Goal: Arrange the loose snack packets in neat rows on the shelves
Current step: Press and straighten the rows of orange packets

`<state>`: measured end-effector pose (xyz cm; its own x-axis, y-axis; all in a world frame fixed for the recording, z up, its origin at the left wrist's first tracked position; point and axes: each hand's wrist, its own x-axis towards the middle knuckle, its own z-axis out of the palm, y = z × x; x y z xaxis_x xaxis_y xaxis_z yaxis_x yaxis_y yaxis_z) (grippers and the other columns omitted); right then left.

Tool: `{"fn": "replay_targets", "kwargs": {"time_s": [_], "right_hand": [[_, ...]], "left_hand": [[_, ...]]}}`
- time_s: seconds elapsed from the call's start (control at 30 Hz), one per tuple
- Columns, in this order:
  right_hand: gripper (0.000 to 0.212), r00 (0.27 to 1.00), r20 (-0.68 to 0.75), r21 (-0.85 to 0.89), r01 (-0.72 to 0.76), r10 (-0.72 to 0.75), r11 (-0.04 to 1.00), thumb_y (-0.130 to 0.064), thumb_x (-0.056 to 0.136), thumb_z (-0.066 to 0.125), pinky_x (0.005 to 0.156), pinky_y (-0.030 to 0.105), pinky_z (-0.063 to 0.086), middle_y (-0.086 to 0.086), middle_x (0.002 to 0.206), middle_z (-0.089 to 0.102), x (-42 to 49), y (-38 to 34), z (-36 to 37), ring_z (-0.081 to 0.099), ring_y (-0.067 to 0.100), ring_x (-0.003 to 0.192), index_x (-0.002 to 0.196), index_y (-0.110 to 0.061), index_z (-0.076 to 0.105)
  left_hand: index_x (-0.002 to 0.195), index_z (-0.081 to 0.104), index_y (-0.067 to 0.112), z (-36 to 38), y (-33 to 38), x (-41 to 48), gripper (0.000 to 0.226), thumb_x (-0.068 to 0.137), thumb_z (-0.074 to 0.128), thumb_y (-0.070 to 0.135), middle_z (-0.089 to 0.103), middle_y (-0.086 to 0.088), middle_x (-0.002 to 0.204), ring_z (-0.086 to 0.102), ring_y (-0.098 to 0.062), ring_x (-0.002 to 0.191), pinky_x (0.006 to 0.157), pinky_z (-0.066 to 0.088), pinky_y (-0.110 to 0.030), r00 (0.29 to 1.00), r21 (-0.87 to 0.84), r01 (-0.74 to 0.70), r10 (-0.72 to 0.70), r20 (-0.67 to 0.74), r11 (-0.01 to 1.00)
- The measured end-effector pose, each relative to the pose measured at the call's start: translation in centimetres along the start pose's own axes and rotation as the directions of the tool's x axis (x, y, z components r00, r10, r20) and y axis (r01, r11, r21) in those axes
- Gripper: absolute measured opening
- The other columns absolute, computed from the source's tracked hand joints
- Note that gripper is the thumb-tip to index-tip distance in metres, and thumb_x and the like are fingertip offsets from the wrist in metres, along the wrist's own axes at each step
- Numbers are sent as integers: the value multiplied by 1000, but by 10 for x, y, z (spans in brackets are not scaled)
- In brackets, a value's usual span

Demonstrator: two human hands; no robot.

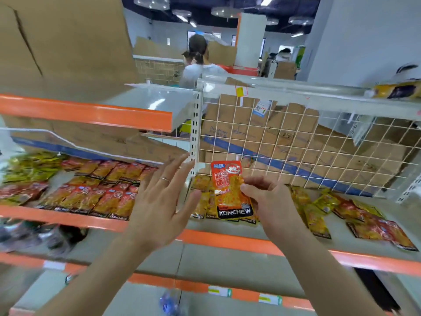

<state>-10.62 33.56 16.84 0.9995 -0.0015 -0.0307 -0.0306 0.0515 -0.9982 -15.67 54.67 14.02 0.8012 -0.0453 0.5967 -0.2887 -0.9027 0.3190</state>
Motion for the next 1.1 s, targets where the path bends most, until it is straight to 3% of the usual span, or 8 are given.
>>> {"fn": "replay_targets", "kwargs": {"time_s": [0.1,0.17,0.33,0.43,0.53,0.73,1.0,1.1], "right_hand": [[18,999,6,15,-40,40,999,6,85,66,92,61,53,12,90,72,-14,10,24,68,31,87,82,-11,68],[16,999,14,-2,-47,47,999,6,85,67,90,60,53,12,89,70,-20,17,38,67,30,86,83,-9,67],[16,997,39,-7,-66,66,998,6,86,66,70,42,51,9,82,68,-19,30,60,63,27,79,81,-8,64],[16,993,68,18,-97,96,995,8,86,65,81,47,54,11,83,68,-8,37,71,65,27,80,81,-7,63],[17,987,92,26,-134,131,991,10,85,65,81,47,56,14,86,68,9,46,84,67,28,80,82,-6,62],[17,967,146,31,-217,210,976,9,86,63,84,47,55,15,90,69,47,62,116,68,29,84,82,-7,61],[18,955,101,16,-284,281,959,6,85,66,69,37,40,11,76,63,76,81,136,52,28,78,77,-9,62],[10,961,80,0,-265,264,964,4,87,65,60,29,43,10,75,64,81,82,147,59,25,71,85,-6,62]], "left_hand": [[152,37,33,-15,-18,-23,60,99,29,60,35,8,159,29,-17,148,116,21,-39,999,33,40,-41,25,999],[153,31,40,-20,-31,-36,59,99,28,61,31,11,161,25,-17,150,116,21,-42,996,42,69,-71,50,997],[153,36,31,-25,-56,-46,64,97,29,60,30,11,161,25,-16,149,115,22,-42,991,54,116,-119,60,992],[153,36,32,-23,-67,-43,62,97,32,59,29,13,161,28,-16,148,114,24,-43,989,66,135,-138,57,989],[152,37,32,-17,-82,-39,61,98,34,59,27,15,162,29,-17,148,116,23,-49,985,91,155,-161,66,984],[147,47,22,-5,-115,-37,64,99,33,61,37,6,159,36,-22,145,113,24,-38,977,160,192,-204,62,968],[150,43,21,13,-145,-36,68,98,32,64,33,7,161,34,-21,147,114,22,-41,970,132,213,-226,87,968],[151,42,22,16,-159,-26,68,98,31,64,32,8,161,35,-21,146,113,27,-50,971,103,199,-210,115,975]]}}
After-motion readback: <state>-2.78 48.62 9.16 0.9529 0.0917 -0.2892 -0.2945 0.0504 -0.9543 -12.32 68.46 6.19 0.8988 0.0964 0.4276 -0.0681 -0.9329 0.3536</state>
